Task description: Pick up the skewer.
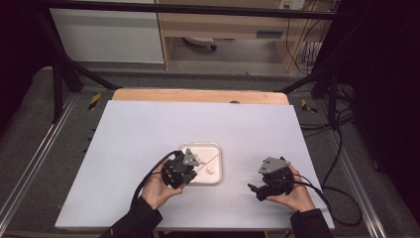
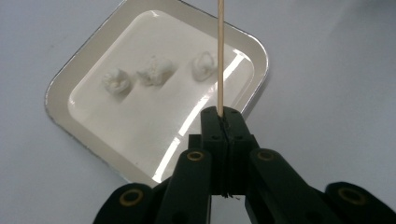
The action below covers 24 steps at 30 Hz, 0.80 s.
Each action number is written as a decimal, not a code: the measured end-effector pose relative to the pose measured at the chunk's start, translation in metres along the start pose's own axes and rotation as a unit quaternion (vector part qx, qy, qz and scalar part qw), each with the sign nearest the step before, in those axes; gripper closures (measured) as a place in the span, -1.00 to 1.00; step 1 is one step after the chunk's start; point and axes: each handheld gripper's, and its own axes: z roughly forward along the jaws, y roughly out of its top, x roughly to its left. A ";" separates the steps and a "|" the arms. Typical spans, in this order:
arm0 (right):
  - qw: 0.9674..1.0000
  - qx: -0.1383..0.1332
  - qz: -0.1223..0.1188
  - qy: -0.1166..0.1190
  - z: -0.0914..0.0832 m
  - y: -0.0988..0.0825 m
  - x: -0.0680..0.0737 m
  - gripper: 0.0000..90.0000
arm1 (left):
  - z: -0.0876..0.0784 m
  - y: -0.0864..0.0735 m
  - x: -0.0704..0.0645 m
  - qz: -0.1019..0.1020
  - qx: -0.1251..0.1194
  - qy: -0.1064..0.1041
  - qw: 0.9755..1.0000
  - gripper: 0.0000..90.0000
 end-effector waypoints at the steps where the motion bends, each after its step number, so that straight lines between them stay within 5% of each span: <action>1: 1.000 0.002 0.008 0.003 0.001 0.000 0.000 -0.95 | -0.002 -0.003 0.002 -0.004 -0.005 0.001 1.000 0.98; 11: 0.994 -0.037 0.092 0.051 0.006 0.003 0.003 -0.96 | -0.021 -0.035 0.021 -0.057 -0.055 0.013 0.997 0.98; 21: 0.988 -0.058 0.127 0.060 0.008 0.012 0.001 -0.98 | -0.030 -0.063 0.030 -0.092 -0.094 0.028 0.991 0.98; 24: 0.989 -0.055 0.126 0.055 0.010 0.018 0.002 -0.98 | -0.031 -0.068 0.031 -0.098 -0.104 0.031 0.989 0.98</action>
